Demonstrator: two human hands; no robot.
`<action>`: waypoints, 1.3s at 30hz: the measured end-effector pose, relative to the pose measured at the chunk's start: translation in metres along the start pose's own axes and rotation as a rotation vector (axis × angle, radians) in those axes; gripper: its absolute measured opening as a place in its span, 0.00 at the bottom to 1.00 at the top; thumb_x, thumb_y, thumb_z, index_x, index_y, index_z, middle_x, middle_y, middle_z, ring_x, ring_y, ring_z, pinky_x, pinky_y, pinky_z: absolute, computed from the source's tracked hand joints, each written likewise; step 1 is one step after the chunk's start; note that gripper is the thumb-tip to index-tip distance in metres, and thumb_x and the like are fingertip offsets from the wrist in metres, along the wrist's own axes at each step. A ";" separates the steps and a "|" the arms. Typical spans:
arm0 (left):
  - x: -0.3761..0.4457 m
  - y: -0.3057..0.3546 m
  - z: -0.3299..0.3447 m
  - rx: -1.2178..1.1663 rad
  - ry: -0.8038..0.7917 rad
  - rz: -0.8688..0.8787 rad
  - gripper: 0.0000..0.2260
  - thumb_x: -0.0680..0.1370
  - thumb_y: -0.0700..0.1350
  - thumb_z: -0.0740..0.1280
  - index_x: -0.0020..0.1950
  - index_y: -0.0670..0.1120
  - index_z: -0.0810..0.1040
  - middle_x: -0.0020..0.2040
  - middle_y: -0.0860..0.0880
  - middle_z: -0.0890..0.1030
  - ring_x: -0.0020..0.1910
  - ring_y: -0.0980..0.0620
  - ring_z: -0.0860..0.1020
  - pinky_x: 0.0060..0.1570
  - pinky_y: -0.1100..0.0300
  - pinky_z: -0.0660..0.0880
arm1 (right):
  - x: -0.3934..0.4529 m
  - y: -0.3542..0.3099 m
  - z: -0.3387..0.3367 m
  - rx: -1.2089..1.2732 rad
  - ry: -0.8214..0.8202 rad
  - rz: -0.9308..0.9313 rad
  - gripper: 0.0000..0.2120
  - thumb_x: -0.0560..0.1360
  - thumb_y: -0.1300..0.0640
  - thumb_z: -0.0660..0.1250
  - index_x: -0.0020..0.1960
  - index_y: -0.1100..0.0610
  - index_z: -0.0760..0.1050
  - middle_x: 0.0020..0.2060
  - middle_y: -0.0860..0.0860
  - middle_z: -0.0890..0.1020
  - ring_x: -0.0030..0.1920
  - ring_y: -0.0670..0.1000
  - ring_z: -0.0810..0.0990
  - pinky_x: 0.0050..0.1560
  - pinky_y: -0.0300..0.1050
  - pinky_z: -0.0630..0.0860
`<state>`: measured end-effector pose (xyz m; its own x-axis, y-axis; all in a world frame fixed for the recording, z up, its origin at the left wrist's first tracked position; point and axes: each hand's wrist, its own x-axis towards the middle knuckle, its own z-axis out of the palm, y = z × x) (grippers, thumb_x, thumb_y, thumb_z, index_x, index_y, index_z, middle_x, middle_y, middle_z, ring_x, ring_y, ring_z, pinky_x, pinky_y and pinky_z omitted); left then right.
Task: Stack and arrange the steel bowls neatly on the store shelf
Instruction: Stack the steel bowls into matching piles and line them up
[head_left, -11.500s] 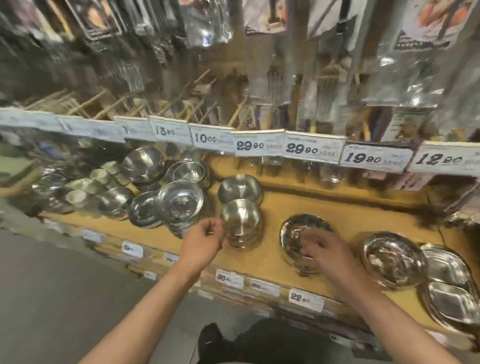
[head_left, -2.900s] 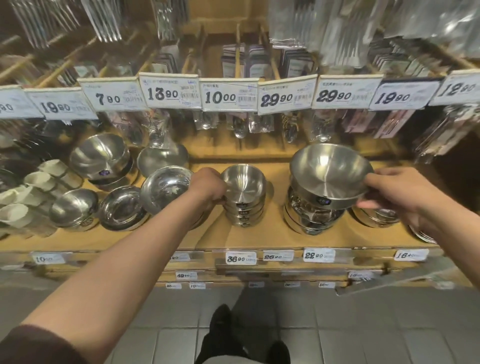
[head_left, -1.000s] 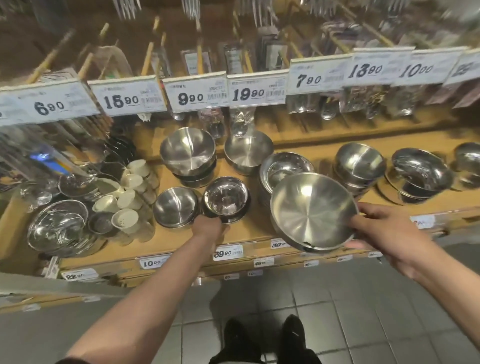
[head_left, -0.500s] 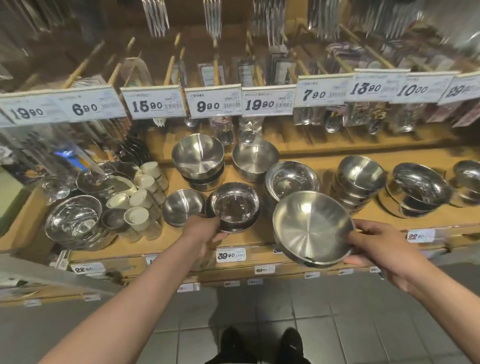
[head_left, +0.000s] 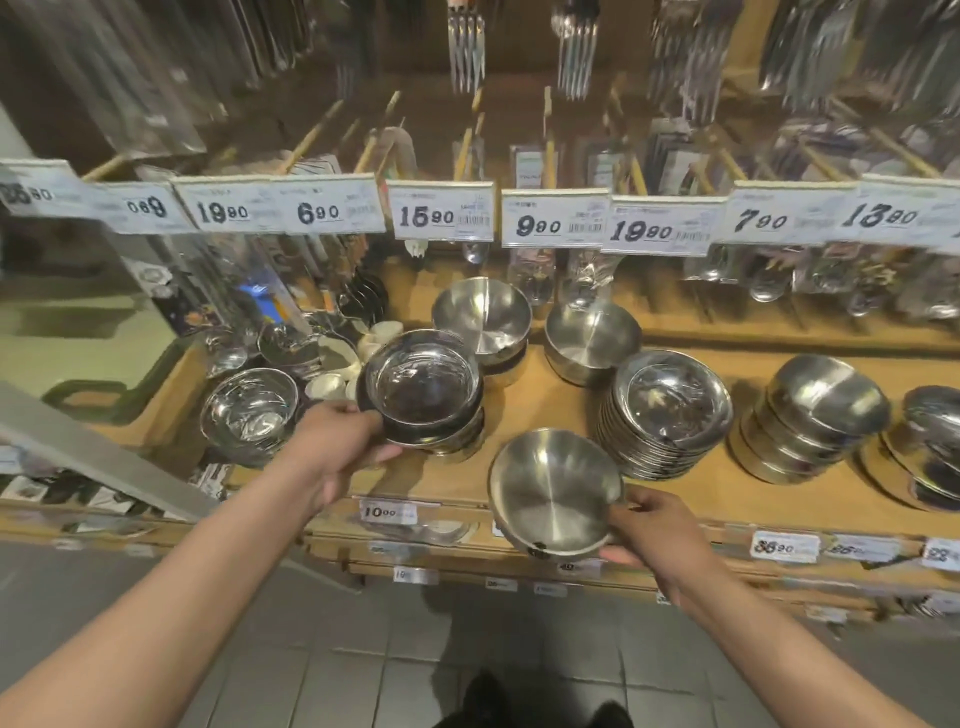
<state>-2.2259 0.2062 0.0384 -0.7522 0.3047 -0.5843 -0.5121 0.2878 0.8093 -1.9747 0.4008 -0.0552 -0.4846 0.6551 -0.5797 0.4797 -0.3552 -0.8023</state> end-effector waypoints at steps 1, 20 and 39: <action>0.001 0.002 -0.006 -0.011 0.005 0.000 0.04 0.78 0.28 0.66 0.48 0.35 0.77 0.44 0.38 0.84 0.32 0.46 0.85 0.30 0.62 0.82 | 0.007 0.003 0.009 0.006 0.006 0.006 0.09 0.75 0.68 0.68 0.51 0.58 0.83 0.35 0.53 0.87 0.36 0.53 0.87 0.33 0.42 0.83; 0.011 0.010 -0.038 -0.095 0.018 -0.030 0.09 0.77 0.28 0.67 0.56 0.34 0.75 0.46 0.35 0.84 0.34 0.43 0.86 0.31 0.59 0.83 | 0.067 -0.014 0.066 -0.180 0.121 -0.061 0.07 0.78 0.54 0.68 0.54 0.48 0.72 0.49 0.54 0.85 0.48 0.59 0.85 0.40 0.49 0.78; -0.015 0.022 0.053 0.174 -0.368 -0.012 0.10 0.75 0.27 0.68 0.51 0.37 0.72 0.31 0.41 0.83 0.26 0.47 0.80 0.21 0.62 0.73 | -0.033 -0.144 0.002 -0.363 0.077 -0.428 0.09 0.74 0.41 0.70 0.50 0.45 0.82 0.39 0.45 0.85 0.39 0.44 0.82 0.41 0.40 0.80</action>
<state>-2.2039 0.2557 0.0613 -0.5318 0.5958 -0.6018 -0.4186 0.4328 0.7984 -2.0292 0.4287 0.0795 -0.6430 0.7419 -0.1902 0.4793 0.1961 -0.8555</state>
